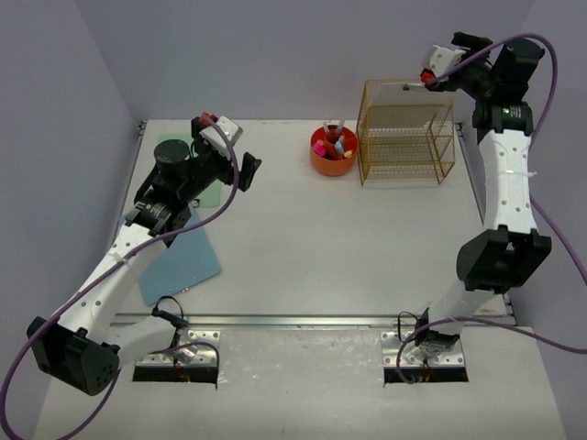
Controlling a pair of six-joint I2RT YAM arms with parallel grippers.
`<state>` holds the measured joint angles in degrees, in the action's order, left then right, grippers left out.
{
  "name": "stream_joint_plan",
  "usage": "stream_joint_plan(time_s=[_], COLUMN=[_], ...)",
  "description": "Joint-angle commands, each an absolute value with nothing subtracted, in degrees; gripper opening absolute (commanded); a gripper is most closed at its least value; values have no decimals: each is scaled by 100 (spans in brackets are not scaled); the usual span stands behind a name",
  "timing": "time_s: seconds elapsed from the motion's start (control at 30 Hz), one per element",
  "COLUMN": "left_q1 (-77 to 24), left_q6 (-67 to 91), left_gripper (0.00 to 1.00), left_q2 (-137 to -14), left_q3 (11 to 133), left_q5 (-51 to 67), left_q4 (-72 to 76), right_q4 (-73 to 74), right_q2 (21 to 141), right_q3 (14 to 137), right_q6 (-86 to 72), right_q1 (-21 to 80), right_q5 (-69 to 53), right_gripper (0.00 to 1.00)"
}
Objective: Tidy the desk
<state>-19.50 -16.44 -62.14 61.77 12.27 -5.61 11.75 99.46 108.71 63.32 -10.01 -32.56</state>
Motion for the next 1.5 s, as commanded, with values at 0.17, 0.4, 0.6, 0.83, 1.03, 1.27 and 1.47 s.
stream_joint_plan(time_s=[0.17, 0.4, 0.6, 0.83, 1.03, 1.27, 1.47], left_q1=[-1915, -864, 119, 594, 696, 1114, 1252], left_q6=[-1355, -1627, -2514, -3744, -4526, -5176, -6371], left_gripper=[99, 88, 85, 60, 53, 62, 63], left_q2=[-6751, -7935, -8435, -9773, -9967, -9298, -9016], left_q3=[6998, 7611, 7011, 7723, 7630, 6709, 6660], left_q5=[907, 709, 388, 747, 808, 1361, 2010], left_q4=[-1984, -3562, -3507, -3797, -3854, -4480, -4937], right_q4=[3585, 4594, 4248, 4232, 4351, 4302, 4439], right_q2=[8833, 8332, 7712, 7588, 7417, 7339, 7467], right_q3=[11079, 10394, 8959, 8477, 8162, 7756, 7696], right_q6=[4324, 3694, 3737, 3639, 3730, 3668, 3499], right_q1=[-976, -969, -947, -911, -905, -865, -672], right_q5=[-3851, -3925, -3998, -4133, -4128, -4237, -4284], right_gripper=[62, 89, 99, 99, 99, 99, 99])
